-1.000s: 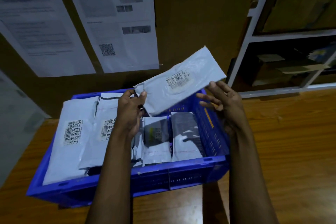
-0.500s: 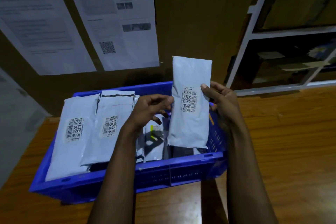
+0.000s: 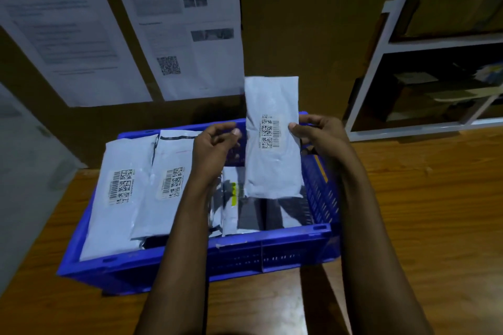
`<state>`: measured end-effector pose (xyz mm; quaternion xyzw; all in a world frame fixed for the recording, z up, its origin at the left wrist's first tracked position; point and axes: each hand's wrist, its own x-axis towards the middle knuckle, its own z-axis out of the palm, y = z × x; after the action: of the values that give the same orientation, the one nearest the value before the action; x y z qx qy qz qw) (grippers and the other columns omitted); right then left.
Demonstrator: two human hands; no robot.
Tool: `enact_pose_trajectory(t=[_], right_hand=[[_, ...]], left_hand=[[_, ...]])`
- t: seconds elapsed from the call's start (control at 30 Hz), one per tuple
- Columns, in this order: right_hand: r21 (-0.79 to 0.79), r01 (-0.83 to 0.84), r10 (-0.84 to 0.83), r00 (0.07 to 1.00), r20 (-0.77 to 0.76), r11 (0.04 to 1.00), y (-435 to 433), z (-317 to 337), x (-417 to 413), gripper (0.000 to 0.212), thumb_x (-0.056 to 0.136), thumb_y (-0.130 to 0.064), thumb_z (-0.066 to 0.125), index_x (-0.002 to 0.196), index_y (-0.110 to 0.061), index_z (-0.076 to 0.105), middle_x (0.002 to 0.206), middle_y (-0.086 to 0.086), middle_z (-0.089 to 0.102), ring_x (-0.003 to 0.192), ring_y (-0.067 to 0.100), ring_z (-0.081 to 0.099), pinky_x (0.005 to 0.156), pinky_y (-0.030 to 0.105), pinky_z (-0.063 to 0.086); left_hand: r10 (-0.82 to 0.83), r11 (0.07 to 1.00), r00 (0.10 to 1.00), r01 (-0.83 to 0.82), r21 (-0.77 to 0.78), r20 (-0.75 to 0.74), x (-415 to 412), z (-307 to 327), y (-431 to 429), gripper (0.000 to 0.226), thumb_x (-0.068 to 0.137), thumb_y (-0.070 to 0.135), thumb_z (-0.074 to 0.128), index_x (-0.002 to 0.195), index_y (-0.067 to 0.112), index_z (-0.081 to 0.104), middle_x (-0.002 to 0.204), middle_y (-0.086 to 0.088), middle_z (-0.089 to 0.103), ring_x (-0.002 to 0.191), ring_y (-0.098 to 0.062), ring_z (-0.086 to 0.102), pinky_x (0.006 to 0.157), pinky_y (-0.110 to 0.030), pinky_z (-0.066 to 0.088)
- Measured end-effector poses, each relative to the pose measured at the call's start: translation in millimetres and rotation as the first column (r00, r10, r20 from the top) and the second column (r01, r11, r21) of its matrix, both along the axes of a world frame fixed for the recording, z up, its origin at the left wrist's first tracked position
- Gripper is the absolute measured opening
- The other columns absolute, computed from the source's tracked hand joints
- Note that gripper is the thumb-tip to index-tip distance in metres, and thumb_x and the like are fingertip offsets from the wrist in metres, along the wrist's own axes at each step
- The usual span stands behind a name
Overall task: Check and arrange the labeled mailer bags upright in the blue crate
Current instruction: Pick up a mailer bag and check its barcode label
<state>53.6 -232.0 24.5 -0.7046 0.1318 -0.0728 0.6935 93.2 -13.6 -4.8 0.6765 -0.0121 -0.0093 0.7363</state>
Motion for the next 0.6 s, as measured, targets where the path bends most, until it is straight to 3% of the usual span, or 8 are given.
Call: enact_pose_trajectory(t=[0.1, 0.17, 0.23, 0.33, 0.4, 0.47, 0.53, 0.6], right_hand=[[-0.216, -0.110, 0.080, 0.987, -0.143, 0.970, 5, -1, 25, 0.009, 0.092, -0.002, 0.072, 0.100, 0.002, 0.072, 0.077, 0.018, 0.062, 0.048, 0.017, 0.053, 0.040, 0.020, 0.046], [-0.339, -0.264, 0.176, 0.948, -0.267, 0.903, 16, -13, 39, 0.001, 0.087, 0.000, 0.074, 0.086, 0.001, 0.074, 0.077, 0.021, 0.065, 0.048, 0.017, 0.059, 0.052, 0.029, 0.057], [-0.348, -0.448, 0.291, 0.860, -0.420, 0.824, 34, -28, 48, 0.005, 0.083, 0.006, 0.071, 0.080, 0.005, 0.074, 0.080, 0.024, 0.072, 0.058, 0.024, 0.068, 0.071, 0.041, 0.064], [-0.229, -0.581, 0.361, 0.719, -0.594, 0.781, 54, -52, 56, 0.016, 0.089, 0.010, 0.063, 0.101, 0.020, 0.069, 0.093, 0.026, 0.076, 0.083, 0.038, 0.076, 0.083, 0.047, 0.064], [-0.162, -0.593, 0.371, 0.669, -0.644, 0.789, 59, -66, 58, 0.022, 0.096, 0.006, 0.057, 0.111, 0.021, 0.064, 0.099, 0.029, 0.074, 0.092, 0.044, 0.075, 0.082, 0.046, 0.064], [-0.117, -0.588, 0.375, 0.643, -0.668, 0.800, 61, -76, 54, 0.020, 0.102, 0.001, 0.051, 0.110, 0.018, 0.059, 0.093, 0.028, 0.069, 0.079, 0.039, 0.077, 0.071, 0.042, 0.066], [-0.171, -0.595, 0.322, 0.628, -0.708, 0.785, 58, -82, 50, 0.016, 0.103, -0.004, 0.056, 0.091, 0.006, 0.060, 0.072, 0.019, 0.069, 0.055, 0.023, 0.074, 0.055, 0.033, 0.063], [-0.271, -0.594, 0.254, 0.650, -0.716, 0.757, 55, -88, 49, 0.027, 0.098, -0.011, 0.067, 0.076, 0.004, 0.061, 0.054, 0.014, 0.069, 0.046, 0.021, 0.069, 0.054, 0.033, 0.062]], left_hand=[[0.056, 0.998, 0.997, -0.057, 0.007, 0.053, 5, 3, 14, 0.022, 0.092, 0.007, 0.071, 0.113, 0.015, 0.068, 0.094, -0.008, 0.075, 0.080, -0.017, 0.067, 0.070, -0.036, 0.058], [0.089, 0.995, 0.991, -0.092, 0.025, 0.101, 8, 7, 21, 0.022, 0.093, 0.008, 0.070, 0.115, 0.014, 0.067, 0.099, -0.012, 0.075, 0.083, -0.021, 0.068, 0.072, -0.038, 0.058], [0.073, 0.995, 0.988, -0.081, 0.057, 0.133, 12, 9, 26, 0.023, 0.094, 0.010, 0.068, 0.116, 0.015, 0.066, 0.105, -0.015, 0.075, 0.085, -0.023, 0.068, 0.072, -0.038, 0.058], [-0.106, 0.961, 0.988, 0.071, 0.266, 0.117, 15, 10, 23, 0.022, 0.095, 0.014, 0.068, 0.116, 0.020, 0.067, 0.106, -0.008, 0.075, 0.092, -0.021, 0.072, 0.070, -0.033, 0.056], [-0.234, 0.898, 0.968, 0.179, 0.403, 0.092, 19, 10, 17, 0.018, 0.095, 0.014, 0.069, 0.112, 0.020, 0.070, 0.103, -0.005, 0.075, 0.094, -0.020, 0.072, 0.068, -0.029, 0.054], [-0.291, 0.858, 0.953, 0.223, 0.462, 0.081, 24, 11, 11, 0.016, 0.095, 0.014, 0.069, 0.110, 0.019, 0.071, 0.100, -0.006, 0.075, 0.091, -0.019, 0.071, 0.066, -0.027, 0.054], [-0.303, 0.841, 0.950, 0.229, 0.491, 0.076, 28, 11, 7, 0.014, 0.095, 0.016, 0.069, 0.108, 0.021, 0.071, 0.098, -0.006, 0.075, 0.090, -0.017, 0.071, 0.066, -0.028, 0.054], [-0.291, 0.829, 0.953, 0.210, 0.519, 0.080, 32, 6, 3, 0.013, 0.095, 0.018, 0.070, 0.107, 0.022, 0.071, 0.098, -0.006, 0.075, 0.091, -0.019, 0.071, 0.067, -0.029, 0.055]])
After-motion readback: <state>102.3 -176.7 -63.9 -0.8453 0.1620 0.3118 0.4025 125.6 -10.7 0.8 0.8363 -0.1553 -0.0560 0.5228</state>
